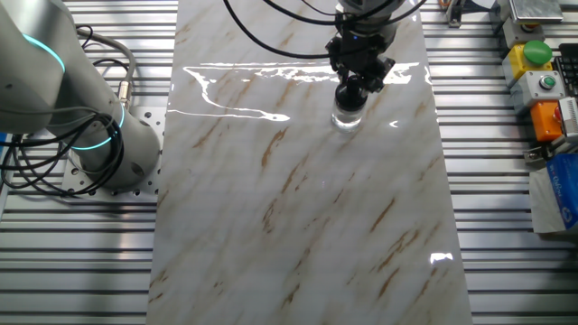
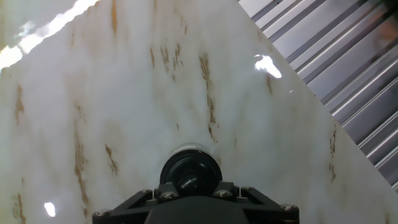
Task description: Screw the lid onto the jar
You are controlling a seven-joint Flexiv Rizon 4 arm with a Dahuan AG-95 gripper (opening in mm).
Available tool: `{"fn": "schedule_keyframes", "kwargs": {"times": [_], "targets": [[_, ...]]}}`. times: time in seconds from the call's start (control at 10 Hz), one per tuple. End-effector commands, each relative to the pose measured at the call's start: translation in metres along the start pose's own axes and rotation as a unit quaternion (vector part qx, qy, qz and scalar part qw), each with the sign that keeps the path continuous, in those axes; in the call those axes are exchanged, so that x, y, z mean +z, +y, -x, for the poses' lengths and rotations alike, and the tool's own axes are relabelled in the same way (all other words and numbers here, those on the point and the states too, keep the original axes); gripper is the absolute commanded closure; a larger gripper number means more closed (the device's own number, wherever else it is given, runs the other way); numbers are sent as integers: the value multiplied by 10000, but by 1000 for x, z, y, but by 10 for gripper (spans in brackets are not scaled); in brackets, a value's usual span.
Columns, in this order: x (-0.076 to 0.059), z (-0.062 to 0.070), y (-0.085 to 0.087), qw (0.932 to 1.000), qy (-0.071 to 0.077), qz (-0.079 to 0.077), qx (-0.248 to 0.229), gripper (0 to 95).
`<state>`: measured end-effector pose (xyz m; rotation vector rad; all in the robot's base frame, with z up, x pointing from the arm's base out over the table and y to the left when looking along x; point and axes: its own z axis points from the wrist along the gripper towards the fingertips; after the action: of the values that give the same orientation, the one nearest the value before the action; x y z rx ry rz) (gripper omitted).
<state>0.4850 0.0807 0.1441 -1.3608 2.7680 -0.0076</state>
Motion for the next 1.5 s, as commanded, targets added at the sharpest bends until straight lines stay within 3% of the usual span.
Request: {"fn": "schedule_keyframes", "kwargs": {"times": [0.1, 0.2, 0.3, 0.6, 0.7, 1.5], "targets": [[0, 0, 0, 10000, 9, 15, 47, 570], [0, 1, 0, 10000, 12, 18, 67, 570], [1, 2, 0, 10000, 15, 25, 93, 760], [2, 5, -1, 9998, 53, 54, 191, 760], [2, 5, -1, 9998, 56, 51, 192, 950], [2, 4, -1, 9994, -63, -80, 345, 950]]}}
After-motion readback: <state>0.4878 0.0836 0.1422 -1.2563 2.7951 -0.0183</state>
